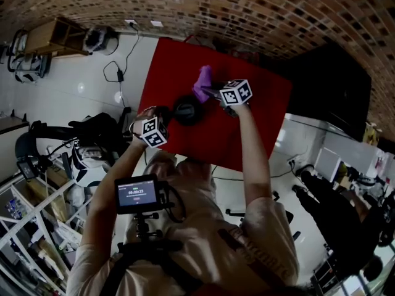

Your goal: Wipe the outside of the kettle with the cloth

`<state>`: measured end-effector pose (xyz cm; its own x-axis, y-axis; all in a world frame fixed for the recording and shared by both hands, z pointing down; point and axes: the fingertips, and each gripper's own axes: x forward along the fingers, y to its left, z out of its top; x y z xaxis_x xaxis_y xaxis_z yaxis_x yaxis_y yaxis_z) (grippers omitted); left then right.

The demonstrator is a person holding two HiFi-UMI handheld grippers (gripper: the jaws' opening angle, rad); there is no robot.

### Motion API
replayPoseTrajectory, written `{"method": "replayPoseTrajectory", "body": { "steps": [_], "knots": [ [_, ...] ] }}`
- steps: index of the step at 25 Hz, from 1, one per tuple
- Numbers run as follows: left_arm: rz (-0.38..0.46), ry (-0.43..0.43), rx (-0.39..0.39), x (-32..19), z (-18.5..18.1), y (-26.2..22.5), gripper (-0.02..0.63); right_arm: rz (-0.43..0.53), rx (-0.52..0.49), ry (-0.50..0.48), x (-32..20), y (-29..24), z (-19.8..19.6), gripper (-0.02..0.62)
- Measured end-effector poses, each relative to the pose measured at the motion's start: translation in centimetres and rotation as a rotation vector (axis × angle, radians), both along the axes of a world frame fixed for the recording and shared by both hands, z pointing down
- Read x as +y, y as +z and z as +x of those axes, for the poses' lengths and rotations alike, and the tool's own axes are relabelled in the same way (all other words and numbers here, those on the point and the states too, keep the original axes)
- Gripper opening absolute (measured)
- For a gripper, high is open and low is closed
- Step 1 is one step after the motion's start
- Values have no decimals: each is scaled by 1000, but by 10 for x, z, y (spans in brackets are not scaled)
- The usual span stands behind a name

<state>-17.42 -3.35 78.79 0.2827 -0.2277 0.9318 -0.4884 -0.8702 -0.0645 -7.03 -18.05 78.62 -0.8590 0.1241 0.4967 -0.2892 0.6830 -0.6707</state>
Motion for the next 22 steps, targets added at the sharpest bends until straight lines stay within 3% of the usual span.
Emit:
{"method": "replayPoseTrajectory", "body": {
  "steps": [4,6,8,11,15,17,18,20,22],
  "knots": [
    [-3,46,-38,-2,-2,2,106,-88,36,-209,31,19,-42,93],
    [-1,83,-60,-3,-2,3,106,-145,88,-183,34,47,-43,91],
    [10,128,-80,-5,-2,3,107,-168,210,-157,41,88,-28,89],
    [29,178,-105,-11,-4,3,107,-124,419,-196,64,145,1,89],
    [53,226,-132,-16,-10,4,110,-30,541,-304,81,151,29,92],
    [70,242,-142,-17,-10,4,110,5,494,-278,65,127,31,93],
    [84,252,-152,-19,-11,4,110,-4,417,-239,53,106,25,92],
    [112,281,-184,-24,-14,4,110,-53,167,-170,30,51,-1,92],
    [128,311,-211,-28,-15,4,110,-91,-59,-178,19,-3,-33,92]
  ]
}}
